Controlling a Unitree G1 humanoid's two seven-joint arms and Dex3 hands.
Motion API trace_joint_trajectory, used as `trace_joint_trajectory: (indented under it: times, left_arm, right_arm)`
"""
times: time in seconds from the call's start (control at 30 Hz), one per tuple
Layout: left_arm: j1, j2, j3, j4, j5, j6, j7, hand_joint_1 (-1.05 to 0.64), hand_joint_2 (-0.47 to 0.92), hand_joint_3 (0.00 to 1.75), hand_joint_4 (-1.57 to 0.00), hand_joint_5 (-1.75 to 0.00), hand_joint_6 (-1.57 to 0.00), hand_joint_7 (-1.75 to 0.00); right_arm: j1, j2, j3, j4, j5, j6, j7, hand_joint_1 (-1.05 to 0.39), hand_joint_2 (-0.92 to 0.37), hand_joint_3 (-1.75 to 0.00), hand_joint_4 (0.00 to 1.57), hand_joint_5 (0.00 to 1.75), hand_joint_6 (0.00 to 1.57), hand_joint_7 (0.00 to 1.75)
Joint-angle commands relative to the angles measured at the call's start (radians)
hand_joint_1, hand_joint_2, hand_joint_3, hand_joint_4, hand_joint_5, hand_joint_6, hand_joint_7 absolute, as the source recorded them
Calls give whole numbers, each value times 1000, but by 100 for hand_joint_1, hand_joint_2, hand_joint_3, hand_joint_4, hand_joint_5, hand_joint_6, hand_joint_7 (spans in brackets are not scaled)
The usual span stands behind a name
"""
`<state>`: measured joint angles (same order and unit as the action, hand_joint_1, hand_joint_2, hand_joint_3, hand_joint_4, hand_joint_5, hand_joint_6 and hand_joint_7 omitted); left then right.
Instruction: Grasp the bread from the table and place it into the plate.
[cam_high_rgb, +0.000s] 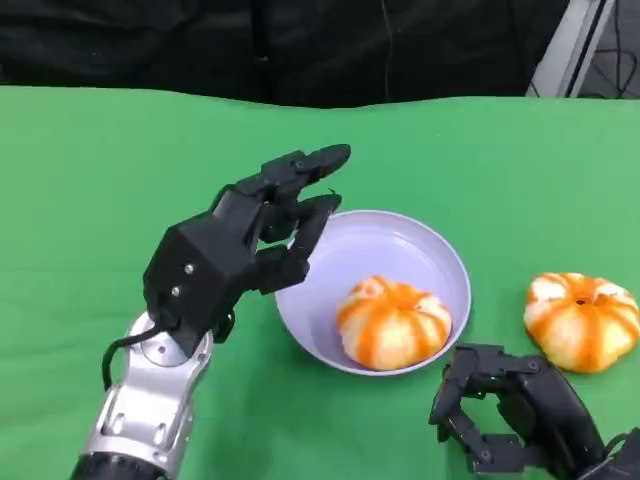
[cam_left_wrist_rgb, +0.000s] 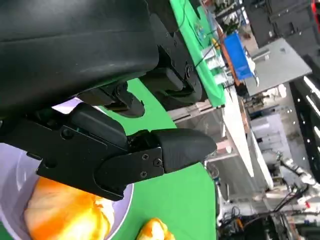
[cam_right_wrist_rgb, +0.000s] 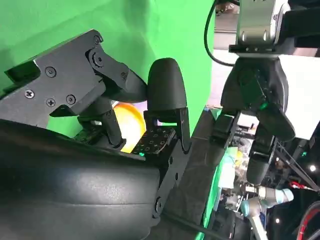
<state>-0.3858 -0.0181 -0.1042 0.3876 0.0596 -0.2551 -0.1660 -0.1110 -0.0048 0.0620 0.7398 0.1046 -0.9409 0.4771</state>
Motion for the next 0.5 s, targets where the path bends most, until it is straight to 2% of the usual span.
trace_joint_trajectory:
  times: [0.03,0.5]
  left_arm:
    - [62,-8,45,-67,-97,-7,-23,-78,92,72,-75,-6,-59,-3]
    - [237,-44,88,-212,-288,16,-91,-77,92,61,-83,-5,-60,-1]
  right_arm:
    - [5,-8,-7,3,22,-3,9,-12,-53,-111,80,159,84,131]
    - [8,-15,-7,-7,11,-3,4,-14,-55,-108,80,161,82,134]
